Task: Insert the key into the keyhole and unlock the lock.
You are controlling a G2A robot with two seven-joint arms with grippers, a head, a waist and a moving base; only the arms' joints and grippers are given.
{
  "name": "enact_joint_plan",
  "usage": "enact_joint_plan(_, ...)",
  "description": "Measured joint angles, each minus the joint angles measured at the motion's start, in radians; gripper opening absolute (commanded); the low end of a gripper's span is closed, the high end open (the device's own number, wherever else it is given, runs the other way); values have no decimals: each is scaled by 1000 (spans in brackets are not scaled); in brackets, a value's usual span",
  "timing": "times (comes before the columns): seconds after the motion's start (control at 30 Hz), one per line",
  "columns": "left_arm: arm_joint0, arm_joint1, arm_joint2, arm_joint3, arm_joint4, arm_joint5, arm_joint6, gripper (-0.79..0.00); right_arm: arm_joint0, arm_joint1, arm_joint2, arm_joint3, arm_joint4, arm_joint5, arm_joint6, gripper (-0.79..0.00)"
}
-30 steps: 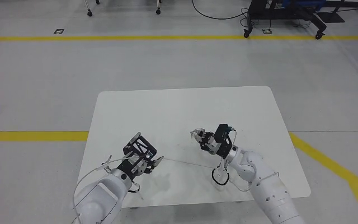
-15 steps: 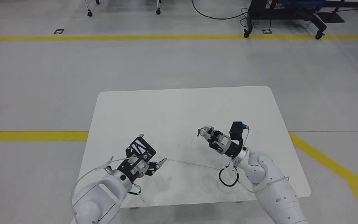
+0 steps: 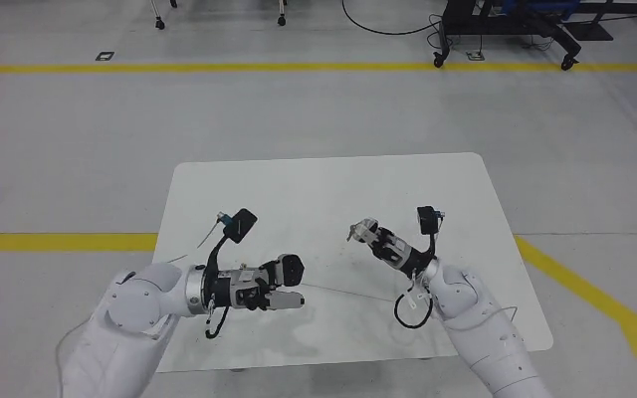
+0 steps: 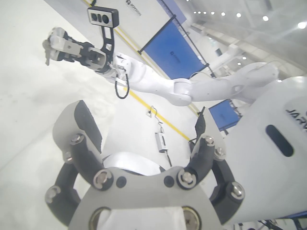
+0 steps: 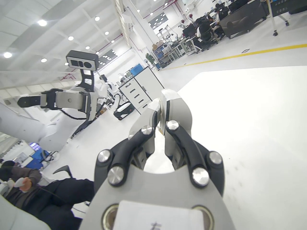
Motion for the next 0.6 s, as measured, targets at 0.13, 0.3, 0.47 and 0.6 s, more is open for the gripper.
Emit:
enact_joint_plan(0.13,-74,-16,92,77,136,23,82,-179,19,11,-14,11,178,0,141,-785)
enact_joint_plan(0.3,-138,-36,194,140,288,47,180,-265,39,24,-21,27,344,1,284,-785)
enact_joint_plan(0.47,-183,-51,252,196,303,50,227,-416,50,28,-30,34,407,5,348,-785)
enact_joint_plan(0.6,-201,-55,269,222,319,53,245,-456,54,29,-38,34,426,3,371,-785)
